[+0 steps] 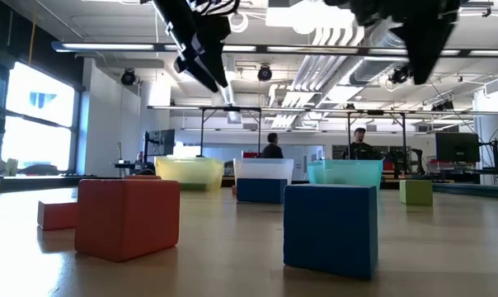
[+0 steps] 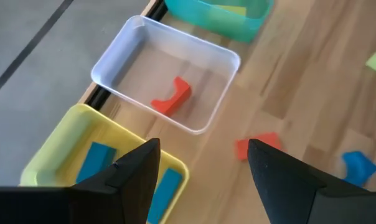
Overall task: Sort & place blocks by color
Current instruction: Put the green block into the green bin, then put the orange block into the transparent bin
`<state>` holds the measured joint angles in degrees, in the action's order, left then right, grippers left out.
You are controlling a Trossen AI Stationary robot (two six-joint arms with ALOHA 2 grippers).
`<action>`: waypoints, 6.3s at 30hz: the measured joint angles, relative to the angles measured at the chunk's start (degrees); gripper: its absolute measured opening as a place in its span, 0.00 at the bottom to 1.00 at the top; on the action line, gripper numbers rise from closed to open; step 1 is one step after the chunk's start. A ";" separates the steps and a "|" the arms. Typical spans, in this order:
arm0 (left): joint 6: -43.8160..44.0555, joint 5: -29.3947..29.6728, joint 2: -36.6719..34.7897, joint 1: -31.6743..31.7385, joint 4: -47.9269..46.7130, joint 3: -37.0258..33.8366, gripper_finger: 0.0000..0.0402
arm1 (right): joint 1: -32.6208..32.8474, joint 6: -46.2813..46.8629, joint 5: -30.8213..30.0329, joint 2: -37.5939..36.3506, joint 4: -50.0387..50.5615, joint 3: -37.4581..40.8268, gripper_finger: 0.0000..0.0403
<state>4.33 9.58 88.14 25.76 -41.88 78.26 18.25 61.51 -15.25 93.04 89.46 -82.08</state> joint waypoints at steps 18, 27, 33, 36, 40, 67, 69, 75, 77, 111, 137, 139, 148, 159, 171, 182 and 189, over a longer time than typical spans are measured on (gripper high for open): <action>9.23 -0.04 -0.02 -6.43 -4.19 0.54 0.58 | 17.97 23.55 12.49 -10.14 -20.69 12.36 0.41; 9.03 -1.76 -0.02 -11.69 -7.99 0.54 0.58 | 26.43 33.62 14.87 -5.88 -30.02 14.55 0.47; 9.03 -1.64 -0.02 -14.76 -8.04 0.54 0.58 | 29.19 34.06 18.40 0.43 -35.40 14.55 0.47; 9.03 -1.62 -0.02 -15.87 -8.03 0.54 0.58 | 30.07 35.81 20.39 3.17 -37.20 14.55 0.47; 9.03 -1.60 -0.02 -16.91 -8.03 0.54 0.58 | 31.03 36.29 20.72 5.74 -39.94 14.55 0.47; 7.92 0.22 0.00 -16.05 -8.01 0.54 0.58 | 28.65 39.37 22.63 15.01 -43.54 14.49 0.06; 7.89 0.22 0.00 -15.63 -8.00 0.54 0.58 | 27.90 40.25 22.43 15.00 -43.92 14.32 0.09; 5.99 0.26 0.00 -14.31 -8.01 0.54 0.58 | 25.05 38.85 18.69 14.30 -44.21 11.54 0.04; 5.97 0.25 0.00 -13.67 -8.01 0.54 0.58 | 23.95 38.66 16.93 13.86 -43.31 10.51 0.04; 3.03 1.44 0.04 -4.21 -8.00 0.54 0.58 | -30.97 -31.79 -5.27 -8.22 -32.34 8.89 0.05; 8.17 -3.55 0.04 0.26 -10.00 -4.82 0.58 | -55.56 -59.26 9.46 8.42 -40.88 8.98 0.05; 8.95 -3.55 0.04 0.26 -10.81 -6.12 0.58 | -55.92 -60.06 9.46 9.29 -40.93 8.98 0.05; 9.12 -8.33 0.04 -0.28 -12.18 -12.97 0.58 | -57.76 -62.00 10.09 10.71 -41.36 8.98 0.06; 6.04 -9.28 0.04 -2.73 -12.13 -20.19 0.58 | -58.04 -63.58 11.51 10.71 -41.55 8.97 0.25; -3.31 -3.22 0.04 -4.51 -10.73 -23.28 0.58 | -57.97 -64.95 12.60 10.73 -38.13 0.48 0.27; -14.04 -0.86 1.21 -4.44 -9.06 -23.28 0.58 | -57.97 -66.51 12.72 10.73 -35.36 -6.90 0.27; -15.03 -1.13 6.15 -4.40 -6.82 -23.26 0.58 | -57.97 -67.95 12.71 10.73 -35.25 -7.87 0.27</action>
<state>-10.70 8.45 94.29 21.37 -48.70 55.00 -39.72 -6.45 -2.54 103.77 54.21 -89.95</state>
